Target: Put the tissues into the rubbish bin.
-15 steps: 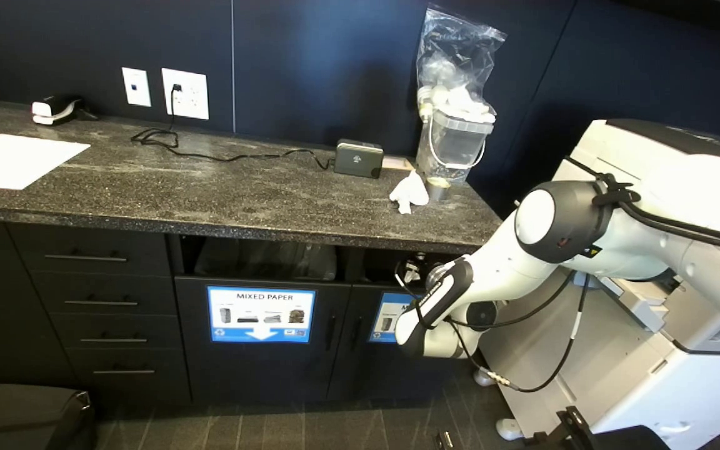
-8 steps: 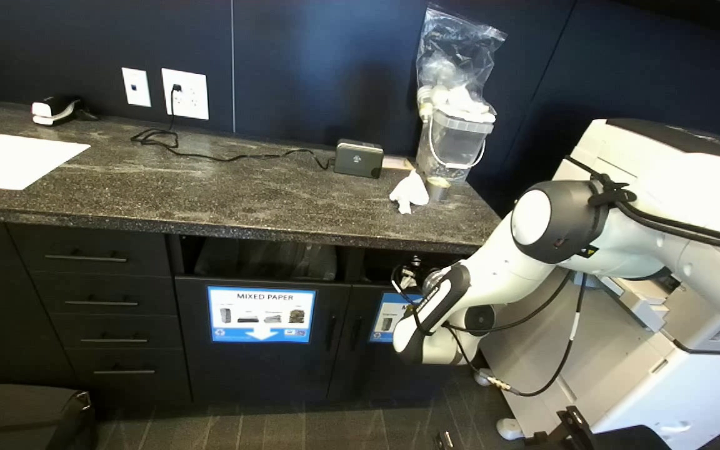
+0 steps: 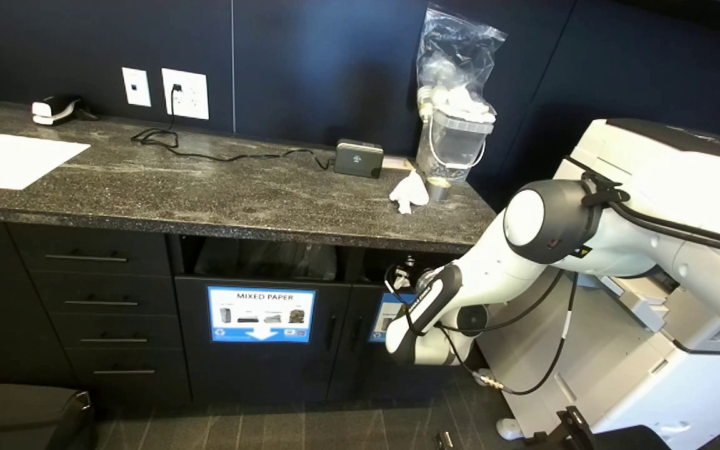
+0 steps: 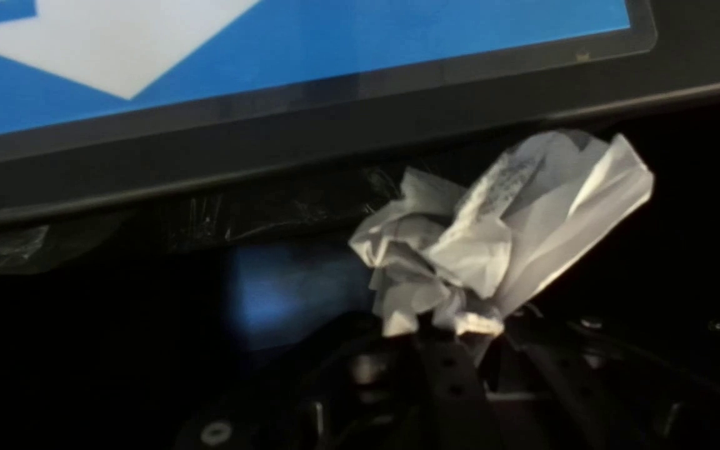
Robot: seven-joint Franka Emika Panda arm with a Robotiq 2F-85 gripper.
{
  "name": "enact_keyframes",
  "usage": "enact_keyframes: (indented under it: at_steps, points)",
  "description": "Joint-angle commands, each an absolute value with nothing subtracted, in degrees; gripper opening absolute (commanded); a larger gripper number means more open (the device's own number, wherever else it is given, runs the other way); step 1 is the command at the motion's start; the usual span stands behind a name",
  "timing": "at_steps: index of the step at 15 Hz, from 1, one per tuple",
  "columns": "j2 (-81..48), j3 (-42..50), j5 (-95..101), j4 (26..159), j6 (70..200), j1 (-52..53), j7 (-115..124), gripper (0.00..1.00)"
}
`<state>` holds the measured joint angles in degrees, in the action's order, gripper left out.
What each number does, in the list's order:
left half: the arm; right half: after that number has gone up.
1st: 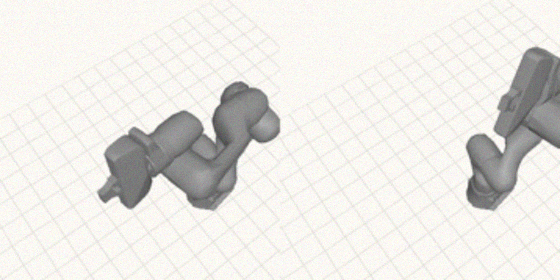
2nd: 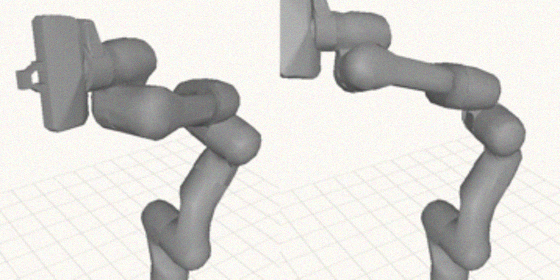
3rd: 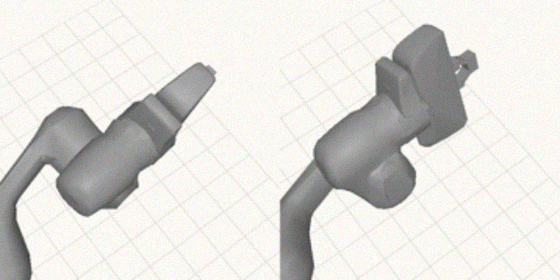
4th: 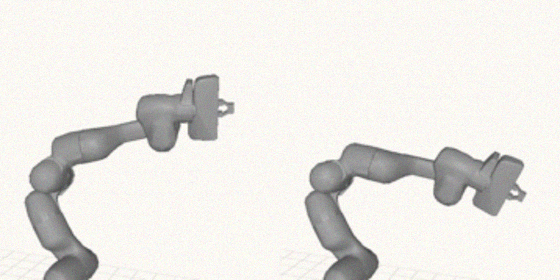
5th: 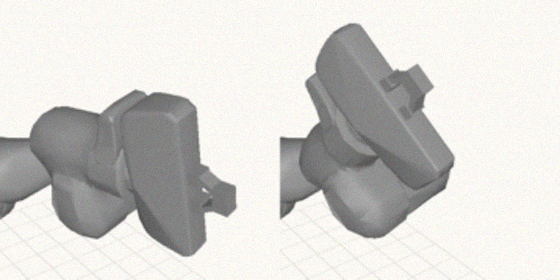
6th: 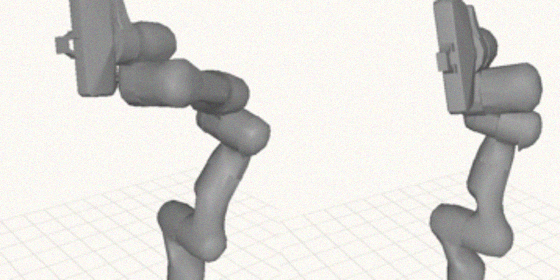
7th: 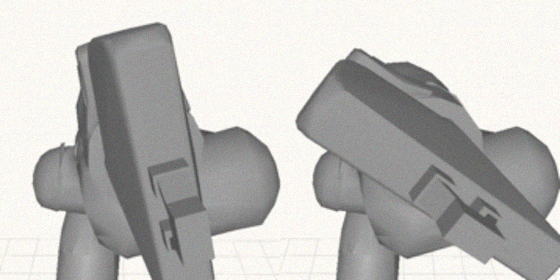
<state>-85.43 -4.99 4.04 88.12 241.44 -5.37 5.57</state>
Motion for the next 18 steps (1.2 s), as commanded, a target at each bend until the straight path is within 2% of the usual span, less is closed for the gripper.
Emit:
enact_keyframes:
  at_steps: [1, 2, 5, 6, 7, 16, 18]
  points:
    - [-85.41, -4.68, -0.28, 87.35, 243.08, -3.49, 5.27, 0.09]
    - [-85.4, -4.64, -2.44, 87.27, 243.66, -2.91, 4.48, 0.07]
    - [-85.33, -4.8, -7.08, 87.01, 243.44, -1.89, 4.1, 0.09]
    - [-85.32, -4.75, -8.29, 86.85, 243.17, -1.51, 3.95, 0.34]
    - [-85.32, -4.74, -9.15, 86.73, 243.05, -1.27, 4.05, 0.34]
    - [-85.3, -5.2, -11.12, 85.58, 241.54, -0.93, 5.47, 0.99]
    - [-85.28, -5.27, -9.86, 85.39, 239.15, -1.25, 6.17, 1.0]
